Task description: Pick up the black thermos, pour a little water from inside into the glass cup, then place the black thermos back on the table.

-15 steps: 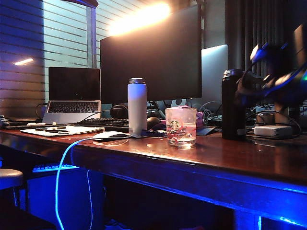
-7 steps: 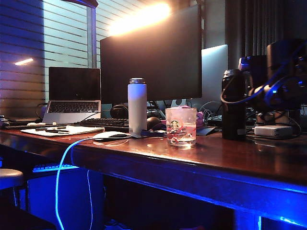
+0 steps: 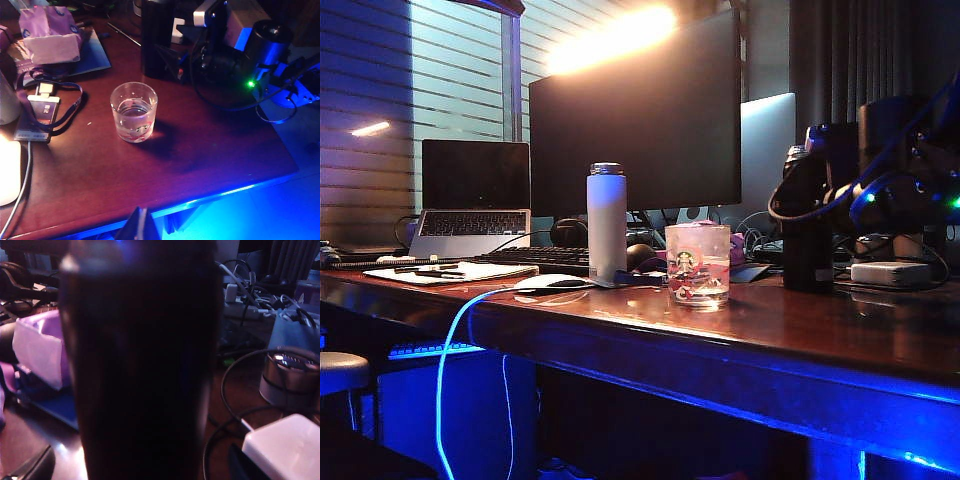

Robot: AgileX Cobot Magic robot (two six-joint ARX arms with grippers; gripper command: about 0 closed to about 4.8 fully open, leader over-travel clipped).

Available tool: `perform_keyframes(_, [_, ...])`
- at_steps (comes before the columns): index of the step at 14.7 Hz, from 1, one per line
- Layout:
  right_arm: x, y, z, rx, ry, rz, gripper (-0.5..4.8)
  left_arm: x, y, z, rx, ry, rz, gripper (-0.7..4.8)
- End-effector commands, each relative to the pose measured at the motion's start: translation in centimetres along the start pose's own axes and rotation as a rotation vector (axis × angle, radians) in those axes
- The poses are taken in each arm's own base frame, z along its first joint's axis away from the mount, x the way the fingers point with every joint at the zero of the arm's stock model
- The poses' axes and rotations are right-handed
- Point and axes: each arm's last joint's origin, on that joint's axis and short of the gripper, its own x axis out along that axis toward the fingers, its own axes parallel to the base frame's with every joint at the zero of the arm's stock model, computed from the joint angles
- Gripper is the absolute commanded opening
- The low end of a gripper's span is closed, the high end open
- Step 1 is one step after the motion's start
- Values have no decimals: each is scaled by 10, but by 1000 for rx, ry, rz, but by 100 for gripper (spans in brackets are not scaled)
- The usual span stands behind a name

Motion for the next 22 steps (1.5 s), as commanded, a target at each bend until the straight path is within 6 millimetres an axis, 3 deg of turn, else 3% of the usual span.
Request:
perform_keyframes(1, [8,1,5,8,-29,-5,479,-1,0,2,12,-16,-1,-3])
perform_keyframes(22, [55,4,-2,6,-14,-66,479,-1,0,2,12,-15,-1,-3])
